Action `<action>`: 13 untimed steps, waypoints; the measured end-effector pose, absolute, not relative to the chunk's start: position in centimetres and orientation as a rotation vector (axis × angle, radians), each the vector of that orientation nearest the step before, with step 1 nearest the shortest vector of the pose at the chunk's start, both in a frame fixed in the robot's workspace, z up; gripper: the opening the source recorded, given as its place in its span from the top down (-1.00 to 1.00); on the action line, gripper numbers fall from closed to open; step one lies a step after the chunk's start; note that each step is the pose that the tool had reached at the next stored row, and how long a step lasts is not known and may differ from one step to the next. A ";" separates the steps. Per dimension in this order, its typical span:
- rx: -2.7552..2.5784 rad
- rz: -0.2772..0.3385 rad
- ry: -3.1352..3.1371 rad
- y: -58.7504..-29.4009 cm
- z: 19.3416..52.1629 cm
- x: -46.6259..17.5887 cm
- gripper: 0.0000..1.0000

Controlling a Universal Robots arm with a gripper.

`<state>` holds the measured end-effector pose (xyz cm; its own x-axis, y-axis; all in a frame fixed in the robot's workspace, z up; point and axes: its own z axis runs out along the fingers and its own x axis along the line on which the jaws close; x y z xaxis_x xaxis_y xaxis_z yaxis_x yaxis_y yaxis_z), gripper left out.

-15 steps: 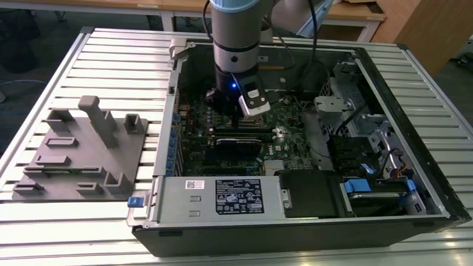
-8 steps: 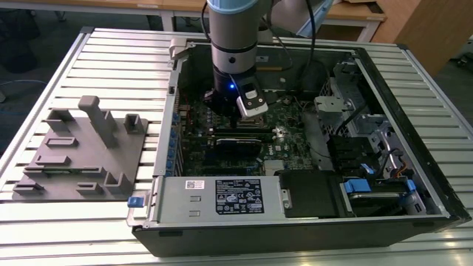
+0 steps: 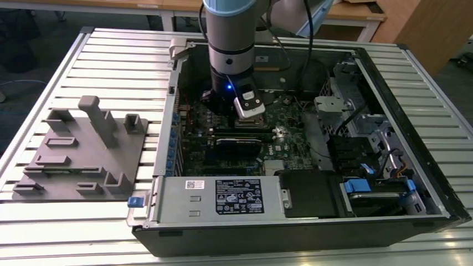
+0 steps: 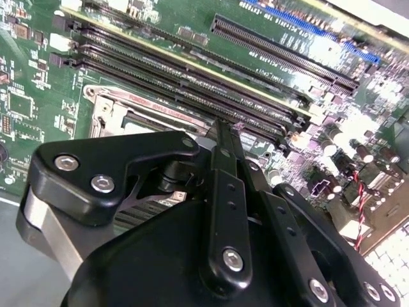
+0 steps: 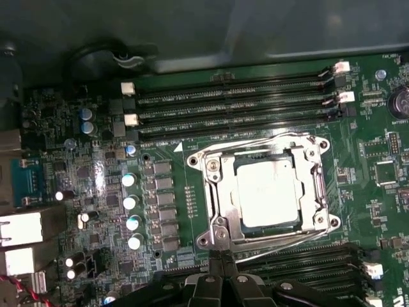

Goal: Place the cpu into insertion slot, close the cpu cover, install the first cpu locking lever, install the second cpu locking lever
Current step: 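Install the second cpu locking lever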

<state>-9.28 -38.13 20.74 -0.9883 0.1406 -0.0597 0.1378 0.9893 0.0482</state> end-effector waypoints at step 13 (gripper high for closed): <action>0.216 0.102 3.071 -38.5 20.6 -9.8 0.80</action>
